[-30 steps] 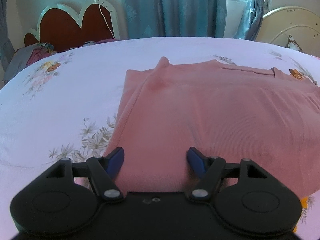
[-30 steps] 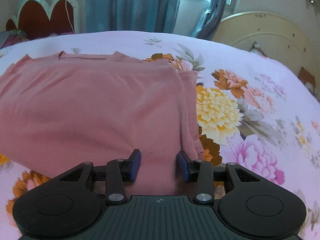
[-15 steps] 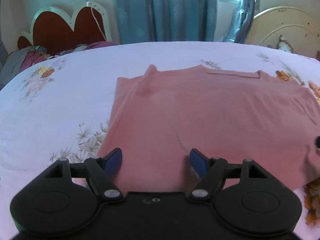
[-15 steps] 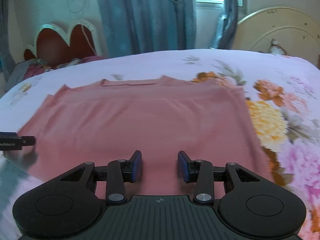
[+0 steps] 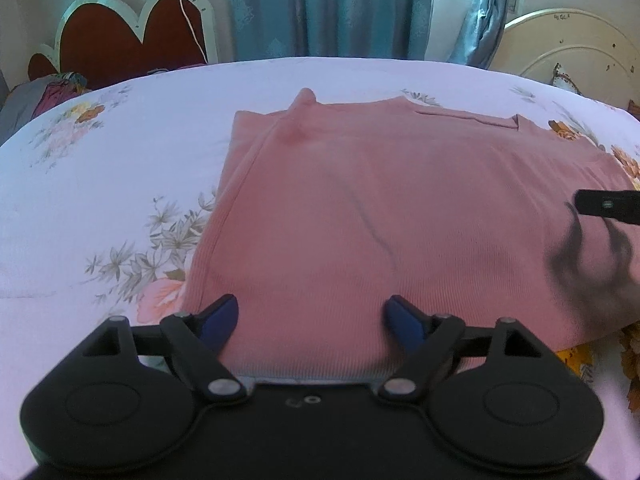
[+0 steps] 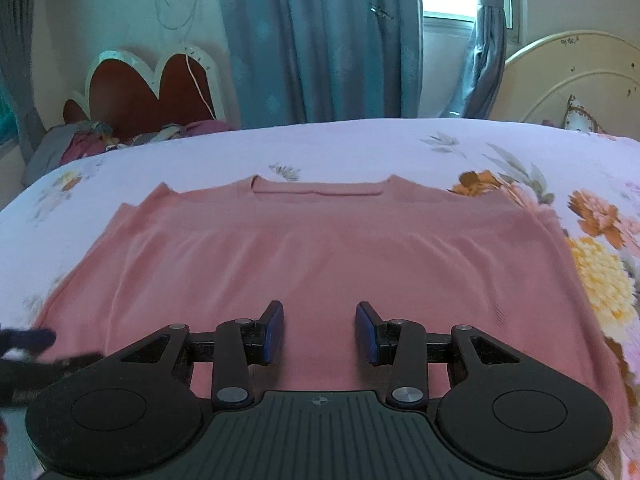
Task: Fold small clothes
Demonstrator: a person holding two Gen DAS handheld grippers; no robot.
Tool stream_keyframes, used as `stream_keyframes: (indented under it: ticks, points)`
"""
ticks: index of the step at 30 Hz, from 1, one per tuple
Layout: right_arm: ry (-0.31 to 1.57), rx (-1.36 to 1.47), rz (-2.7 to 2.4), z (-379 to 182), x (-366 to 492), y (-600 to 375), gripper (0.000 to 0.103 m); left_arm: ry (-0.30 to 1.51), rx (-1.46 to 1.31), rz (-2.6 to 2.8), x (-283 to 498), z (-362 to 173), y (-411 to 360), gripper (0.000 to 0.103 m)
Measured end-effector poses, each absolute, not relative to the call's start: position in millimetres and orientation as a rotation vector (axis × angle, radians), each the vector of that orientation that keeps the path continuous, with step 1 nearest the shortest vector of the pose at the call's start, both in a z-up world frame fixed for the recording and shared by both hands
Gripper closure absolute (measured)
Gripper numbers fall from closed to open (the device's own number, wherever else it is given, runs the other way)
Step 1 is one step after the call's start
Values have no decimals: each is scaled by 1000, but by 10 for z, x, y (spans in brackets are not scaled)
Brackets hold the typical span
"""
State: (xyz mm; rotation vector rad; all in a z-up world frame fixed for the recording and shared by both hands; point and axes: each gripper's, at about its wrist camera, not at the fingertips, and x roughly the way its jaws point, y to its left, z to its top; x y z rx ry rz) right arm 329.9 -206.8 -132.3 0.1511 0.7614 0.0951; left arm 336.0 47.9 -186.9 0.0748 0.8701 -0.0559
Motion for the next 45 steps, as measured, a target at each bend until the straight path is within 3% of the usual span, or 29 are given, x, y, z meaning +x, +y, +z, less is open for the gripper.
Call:
stream_keyframes:
  ticks: [3, 18, 32, 35, 37, 42, 45]
  points:
    - [815, 82, 105, -1545, 3349, -1971, 63, 875, 66, -60, 3341, -1847, 504, 22]
    - [800, 56, 105, -1417, 3225, -1900, 63, 1043, -258, -78, 3097, -1741, 886, 22]
    - [764, 125, 135, -1252, 3250, -1813, 63, 859, -644, -138, 3428, -2001, 1100, 19]
    - [760, 128, 131, -1270, 3354, -1788, 63, 813, -677, -131, 3559, -2044, 1098, 29]
    - [760, 124, 130, -1274, 3434, -1756, 63, 791, -713, -115, 3642, -2086, 1132, 48]
    - [776, 82, 92, -1400, 3585, -1669, 63, 764, -764, -92, 3777, -2191, 1210, 84]
    - [801, 41, 93, -1584, 3588, -1627, 63, 758, -793, -86, 3789, -2243, 1246, 90]
